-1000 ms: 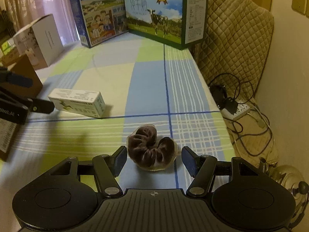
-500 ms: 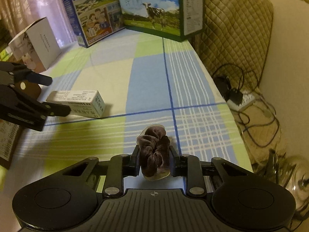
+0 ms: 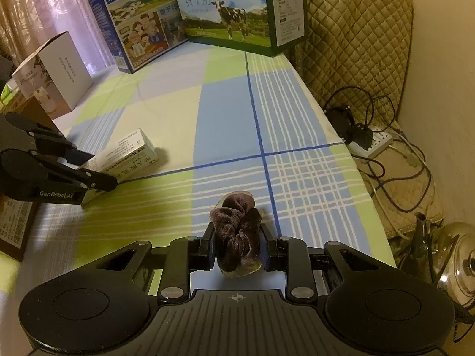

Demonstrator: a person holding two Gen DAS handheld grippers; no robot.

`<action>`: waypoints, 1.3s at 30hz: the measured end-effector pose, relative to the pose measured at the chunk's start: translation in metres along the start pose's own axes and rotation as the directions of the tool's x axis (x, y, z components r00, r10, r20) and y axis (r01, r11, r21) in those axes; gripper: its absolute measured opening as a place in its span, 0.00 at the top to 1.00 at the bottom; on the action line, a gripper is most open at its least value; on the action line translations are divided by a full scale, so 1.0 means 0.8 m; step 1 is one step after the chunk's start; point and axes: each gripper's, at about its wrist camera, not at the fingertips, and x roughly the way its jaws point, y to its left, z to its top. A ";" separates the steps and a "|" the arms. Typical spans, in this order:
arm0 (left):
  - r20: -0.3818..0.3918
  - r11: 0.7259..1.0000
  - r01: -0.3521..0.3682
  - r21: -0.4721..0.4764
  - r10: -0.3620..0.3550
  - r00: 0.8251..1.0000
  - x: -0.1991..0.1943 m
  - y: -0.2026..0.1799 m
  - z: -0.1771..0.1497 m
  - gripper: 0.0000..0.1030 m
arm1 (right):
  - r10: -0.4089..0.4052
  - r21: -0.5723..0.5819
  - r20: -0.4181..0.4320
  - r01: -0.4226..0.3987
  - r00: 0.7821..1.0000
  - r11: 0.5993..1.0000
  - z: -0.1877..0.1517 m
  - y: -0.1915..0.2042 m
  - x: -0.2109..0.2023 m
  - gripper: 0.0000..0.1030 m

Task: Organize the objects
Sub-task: 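Grasp the white medicine box with the left gripper while the right gripper grasps the scrunchie, then carry the medicine box and scrunchie with both grippers over the brown box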

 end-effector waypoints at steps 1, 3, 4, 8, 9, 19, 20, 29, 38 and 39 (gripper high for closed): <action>-0.011 0.999 0.006 -0.040 -0.006 1.000 -0.001 0.001 0.000 0.75 | 0.004 -0.002 0.000 -0.004 1.000 1.000 -0.001 0.000 -0.001 0.76; -0.026 0.994 0.011 -0.111 -0.014 1.000 -0.004 0.001 -0.005 0.77 | 0.008 -0.008 0.001 -0.008 1.000 1.000 -0.003 0.001 -0.002 0.76; -0.034 0.991 0.008 -0.137 -0.013 0.999 -0.006 -0.001 -0.008 0.79 | 0.013 -0.012 0.001 -0.013 1.000 1.000 -0.005 0.002 -0.002 0.76; -0.059 0.971 0.004 -0.240 -0.019 0.998 -0.018 -0.012 -0.030 0.79 | 0.042 -0.031 -0.011 -0.043 0.999 0.999 -0.012 0.009 -0.006 0.76; -0.065 0.964 0.006 -0.264 -0.024 0.998 -0.023 -0.015 -0.037 0.79 | 0.053 -0.038 -0.017 -0.054 0.998 0.998 -0.015 0.012 -0.008 0.76; -0.117 0.914 -0.011 -0.405 -0.040 0.992 -0.073 -0.042 -0.127 0.79 | 0.235 -0.167 -0.115 -0.252 0.965 0.953 -0.058 0.075 -0.026 0.76; -0.126 0.910 -0.023 -0.413 -0.033 0.991 -0.080 -0.043 -0.138 0.79 | 0.253 -0.184 -0.127 -0.273 0.959 0.944 -0.064 0.083 -0.028 0.76; -0.164 0.853 -0.054 -0.519 -0.038 0.986 -0.120 -0.049 -0.218 0.79 | 0.304 -0.284 -0.197 -0.351 0.932 0.893 -0.096 0.124 -0.041 0.76; -0.116 0.840 -0.052 -0.541 -0.014 0.993 -0.116 -0.052 -0.227 0.78 | 0.252 -0.324 -0.177 -0.298 0.951 0.898 -0.110 0.139 -0.040 0.74; -0.111 0.840 -0.053 -0.540 -0.009 0.994 -0.115 -0.052 -0.226 0.78 | 0.246 -0.330 -0.174 -0.292 0.953 0.898 -0.112 0.141 -0.041 0.74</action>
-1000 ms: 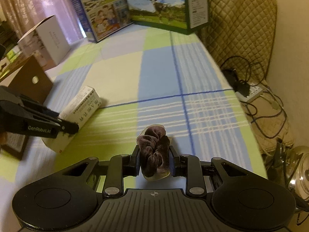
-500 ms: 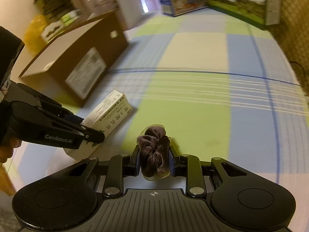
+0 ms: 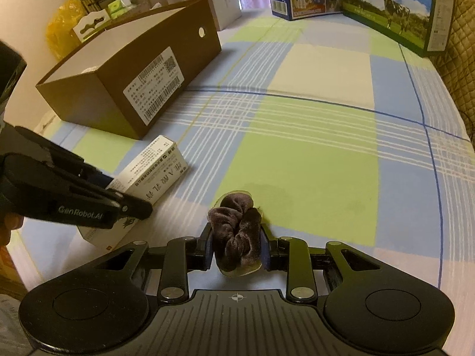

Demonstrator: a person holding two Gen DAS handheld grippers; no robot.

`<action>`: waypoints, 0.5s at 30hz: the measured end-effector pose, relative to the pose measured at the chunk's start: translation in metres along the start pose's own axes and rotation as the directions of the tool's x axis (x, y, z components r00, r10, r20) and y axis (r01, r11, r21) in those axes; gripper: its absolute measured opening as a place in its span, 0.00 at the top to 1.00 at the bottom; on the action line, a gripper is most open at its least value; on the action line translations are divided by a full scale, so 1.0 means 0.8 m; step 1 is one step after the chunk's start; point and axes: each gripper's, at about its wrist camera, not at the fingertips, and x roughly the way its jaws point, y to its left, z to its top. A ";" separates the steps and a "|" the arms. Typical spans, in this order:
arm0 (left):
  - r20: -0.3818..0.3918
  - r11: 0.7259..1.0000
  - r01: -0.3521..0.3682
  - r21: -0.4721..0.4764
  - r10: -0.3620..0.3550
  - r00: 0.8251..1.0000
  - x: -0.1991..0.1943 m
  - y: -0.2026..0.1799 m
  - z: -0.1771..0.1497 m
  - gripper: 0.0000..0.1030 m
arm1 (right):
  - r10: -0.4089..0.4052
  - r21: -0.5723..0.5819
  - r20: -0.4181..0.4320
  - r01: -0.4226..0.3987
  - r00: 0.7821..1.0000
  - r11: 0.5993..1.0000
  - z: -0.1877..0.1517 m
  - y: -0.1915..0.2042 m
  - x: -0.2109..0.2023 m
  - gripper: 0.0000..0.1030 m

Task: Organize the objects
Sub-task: 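Carry the medicine box and scrunchie with both grippers over the brown box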

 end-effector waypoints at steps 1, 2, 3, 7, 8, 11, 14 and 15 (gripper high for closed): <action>0.005 1.000 -0.001 0.002 0.001 1.000 -0.001 0.000 0.000 0.78 | -0.007 -0.005 0.001 0.007 1.000 1.000 -0.001 0.001 0.000 0.74; 0.010 1.000 -0.004 0.006 0.004 1.000 0.000 -0.001 0.001 0.78 | -0.012 -0.009 0.002 0.012 1.000 1.000 -0.001 0.003 0.000 0.74; 0.013 1.000 -0.011 0.011 0.011 1.000 0.000 -0.003 0.002 0.78 | -0.018 -0.012 0.003 0.018 1.000 1.000 -0.001 0.004 0.001 0.74; 0.025 1.000 -0.023 0.019 0.023 0.999 0.000 -0.006 0.000 0.79 | -0.042 -0.033 0.007 0.042 0.999 0.999 -0.003 0.009 0.001 0.74; 0.026 1.000 -0.023 0.018 0.022 0.999 -0.001 -0.006 -0.001 0.79 | -0.048 -0.037 0.006 0.048 0.999 0.998 -0.003 0.011 0.001 0.74; 0.029 1.000 -0.021 0.018 0.020 0.999 -0.002 -0.004 -0.005 0.79 | -0.061 -0.044 0.005 0.061 0.998 0.997 -0.004 0.015 0.001 0.74; 0.029 1.000 -0.017 0.013 0.016 0.999 -0.005 -0.001 -0.010 0.79 | -0.070 -0.043 0.003 0.070 0.998 0.997 -0.004 0.018 0.001 0.74; 0.029 1.000 -0.017 0.009 0.017 0.999 -0.005 0.001 -0.012 0.79 | -0.074 -0.043 0.002 0.074 0.997 0.996 -0.005 0.019 0.001 0.74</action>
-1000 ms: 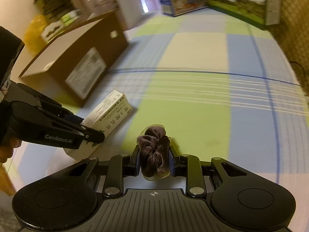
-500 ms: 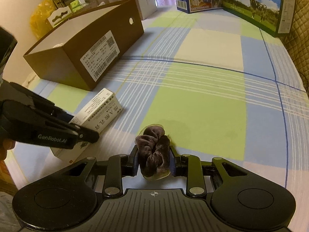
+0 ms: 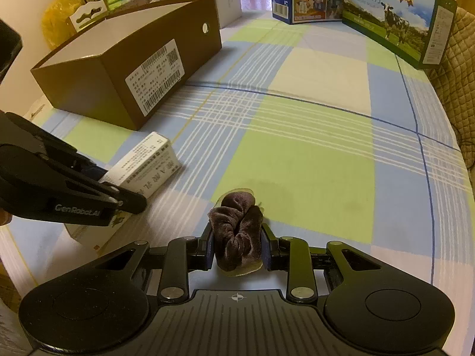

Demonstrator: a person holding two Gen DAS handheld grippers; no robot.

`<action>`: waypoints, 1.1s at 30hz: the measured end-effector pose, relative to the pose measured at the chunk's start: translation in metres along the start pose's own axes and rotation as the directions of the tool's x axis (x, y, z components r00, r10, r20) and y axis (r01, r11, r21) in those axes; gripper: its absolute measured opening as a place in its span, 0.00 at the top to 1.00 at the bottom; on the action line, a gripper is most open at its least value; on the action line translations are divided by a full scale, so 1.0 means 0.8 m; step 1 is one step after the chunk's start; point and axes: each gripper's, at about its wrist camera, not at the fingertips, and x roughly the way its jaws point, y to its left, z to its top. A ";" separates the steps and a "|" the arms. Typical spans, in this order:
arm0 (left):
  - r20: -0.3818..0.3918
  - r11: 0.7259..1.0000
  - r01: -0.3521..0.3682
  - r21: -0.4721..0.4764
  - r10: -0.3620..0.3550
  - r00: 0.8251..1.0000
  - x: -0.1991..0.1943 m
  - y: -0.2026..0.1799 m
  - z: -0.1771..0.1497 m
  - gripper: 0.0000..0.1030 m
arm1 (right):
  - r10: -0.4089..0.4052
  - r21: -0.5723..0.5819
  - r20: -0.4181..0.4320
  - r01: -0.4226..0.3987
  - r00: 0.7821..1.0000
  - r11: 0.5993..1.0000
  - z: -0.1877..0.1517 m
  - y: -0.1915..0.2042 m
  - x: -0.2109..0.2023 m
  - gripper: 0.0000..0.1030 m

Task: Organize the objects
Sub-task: 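Carry the medicine box and scrunchie with both grippers over the brown box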

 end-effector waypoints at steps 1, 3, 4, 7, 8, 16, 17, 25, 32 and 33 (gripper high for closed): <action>0.001 1.000 -0.001 -0.004 0.001 1.000 -0.001 0.003 -0.002 0.79 | -0.003 0.000 -0.001 0.003 1.000 1.000 -0.001 0.001 -0.001 0.74; 0.004 1.000 0.000 -0.013 0.000 1.000 -0.004 0.007 -0.006 0.79 | -0.008 -0.003 -0.004 0.008 1.000 1.000 -0.001 0.004 -0.001 0.74; 0.007 1.000 0.000 -0.016 0.001 1.000 -0.007 0.009 -0.008 0.79 | -0.009 -0.004 -0.005 0.009 1.000 1.000 -0.001 0.006 -0.001 0.74; 0.016 1.000 -0.001 -0.026 0.001 1.000 -0.014 0.016 -0.013 0.79 | -0.005 0.003 -0.011 0.005 1.000 1.000 0.000 0.010 -0.003 0.74; 0.019 1.000 0.001 -0.029 0.000 1.000 -0.017 0.019 -0.015 0.79 | 0.003 0.008 -0.013 -0.002 1.000 1.000 0.001 0.012 -0.003 0.74; 0.063 0.997 0.009 -0.073 -0.004 0.998 -0.049 0.050 -0.031 0.79 | 0.110 0.020 0.000 -0.110 0.994 0.994 0.018 0.048 -0.013 0.76; 0.072 0.997 0.011 -0.081 -0.005 0.997 -0.056 0.056 -0.034 0.79 | 0.126 0.018 0.005 -0.126 0.992 0.992 0.023 0.054 -0.015 0.76; 0.166 0.989 0.010 -0.151 0.016 0.986 -0.119 0.107 -0.054 0.79 | 0.244 -0.025 0.046 -0.243 0.969 0.970 0.065 0.116 -0.021 0.75; 0.246 0.975 -0.002 -0.224 0.058 0.967 -0.172 0.175 -0.057 0.79 | 0.334 -0.062 0.085 -0.330 0.939 0.942 0.116 0.176 -0.015 0.75; 0.256 0.973 -0.008 -0.229 0.068 0.964 -0.177 0.184 -0.054 0.79 | 0.343 -0.066 0.091 -0.337 0.935 0.939 0.123 0.183 -0.013 0.75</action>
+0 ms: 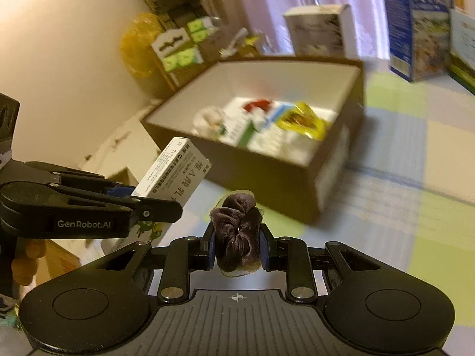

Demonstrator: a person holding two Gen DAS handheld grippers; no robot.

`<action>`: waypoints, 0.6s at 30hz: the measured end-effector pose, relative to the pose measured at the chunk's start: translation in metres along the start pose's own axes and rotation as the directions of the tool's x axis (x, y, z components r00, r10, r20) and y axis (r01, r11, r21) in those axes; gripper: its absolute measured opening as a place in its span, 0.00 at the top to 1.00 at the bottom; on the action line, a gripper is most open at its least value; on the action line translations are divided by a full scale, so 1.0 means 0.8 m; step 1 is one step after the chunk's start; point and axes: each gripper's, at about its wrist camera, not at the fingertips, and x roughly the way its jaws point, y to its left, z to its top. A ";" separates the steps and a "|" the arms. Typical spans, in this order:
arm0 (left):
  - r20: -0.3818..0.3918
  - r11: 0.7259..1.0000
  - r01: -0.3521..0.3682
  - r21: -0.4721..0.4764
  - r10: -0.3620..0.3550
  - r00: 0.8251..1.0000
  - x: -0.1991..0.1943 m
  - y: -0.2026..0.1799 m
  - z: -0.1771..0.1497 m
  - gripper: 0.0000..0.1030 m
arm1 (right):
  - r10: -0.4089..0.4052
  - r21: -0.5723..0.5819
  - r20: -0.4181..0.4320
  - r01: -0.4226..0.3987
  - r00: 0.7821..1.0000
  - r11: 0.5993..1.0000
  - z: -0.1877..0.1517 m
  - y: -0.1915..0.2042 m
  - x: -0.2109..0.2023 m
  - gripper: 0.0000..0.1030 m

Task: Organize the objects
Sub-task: 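Carry the medicine box and scrunchie with both grippers over the brown box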

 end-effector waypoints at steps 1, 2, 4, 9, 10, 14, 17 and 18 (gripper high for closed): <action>0.011 1.000 -0.008 -0.001 0.008 1.000 -0.002 0.008 0.006 0.79 | 0.009 -0.007 0.010 -0.009 1.000 1.000 0.009 0.007 0.005 0.75; 0.024 1.000 -0.014 -0.003 0.014 1.000 -0.005 0.017 0.013 0.79 | 0.013 -0.014 0.019 -0.013 1.000 1.000 0.017 0.012 0.009 0.75; 0.045 1.000 -0.024 -0.005 0.025 0.999 -0.009 0.031 0.026 0.79 | 0.014 -0.027 0.034 -0.013 0.999 1.000 0.034 0.023 0.019 0.75; 0.089 0.999 -0.048 -0.001 0.048 0.995 -0.008 0.064 0.062 0.79 | 0.009 -0.041 0.087 -0.005 0.996 0.999 0.076 0.036 0.037 0.76; 0.097 0.999 -0.051 0.000 0.051 0.994 -0.006 0.070 0.070 0.79 | 0.001 -0.041 0.097 0.003 0.995 0.999 0.084 0.039 0.040 0.75; 0.130 0.998 -0.063 0.003 0.062 0.990 0.002 0.090 0.102 0.79 | -0.024 -0.023 0.127 0.027 0.992 0.999 0.113 0.038 0.054 0.75; 0.141 0.997 -0.079 0.010 0.076 0.987 0.011 0.105 0.124 0.79 | -0.044 -0.013 0.144 0.046 0.989 0.999 0.133 0.033 0.063 0.76; 0.143 0.996 -0.084 0.011 0.082 0.986 0.015 0.109 0.130 0.79 | -0.051 -0.010 0.146 0.053 0.988 0.999 0.139 0.032 0.068 0.75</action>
